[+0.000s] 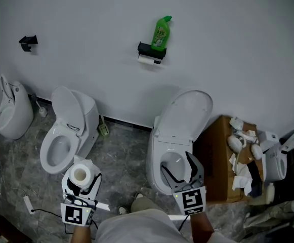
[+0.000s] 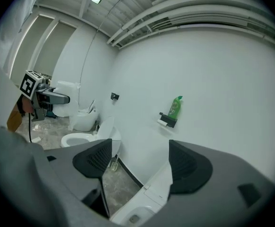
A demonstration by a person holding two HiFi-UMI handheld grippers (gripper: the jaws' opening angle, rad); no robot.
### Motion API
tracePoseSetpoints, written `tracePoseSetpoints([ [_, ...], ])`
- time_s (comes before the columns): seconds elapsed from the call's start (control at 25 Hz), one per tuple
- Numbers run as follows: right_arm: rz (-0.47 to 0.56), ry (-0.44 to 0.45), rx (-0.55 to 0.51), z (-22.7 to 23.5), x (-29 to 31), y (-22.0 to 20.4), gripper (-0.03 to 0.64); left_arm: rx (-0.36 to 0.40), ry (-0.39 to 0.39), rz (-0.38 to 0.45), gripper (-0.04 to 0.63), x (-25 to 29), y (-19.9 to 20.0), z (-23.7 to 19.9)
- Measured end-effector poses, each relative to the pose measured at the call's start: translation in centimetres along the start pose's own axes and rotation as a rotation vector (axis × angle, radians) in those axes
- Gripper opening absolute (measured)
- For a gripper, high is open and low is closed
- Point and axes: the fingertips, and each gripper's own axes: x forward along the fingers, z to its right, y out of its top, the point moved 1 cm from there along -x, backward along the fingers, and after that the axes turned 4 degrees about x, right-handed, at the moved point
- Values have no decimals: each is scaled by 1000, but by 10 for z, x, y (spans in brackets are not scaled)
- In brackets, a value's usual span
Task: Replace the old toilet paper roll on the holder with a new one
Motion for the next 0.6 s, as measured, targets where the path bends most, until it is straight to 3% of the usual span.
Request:
tracePoseSetpoints([
  [0.32,-38,34,-15,27,68,-13,347,0,18,-42,342,44,-17,-16],
  [0.6,-28,78,-40,93,180,-1,345,5,41,-66,342,161,-22,-48],
])
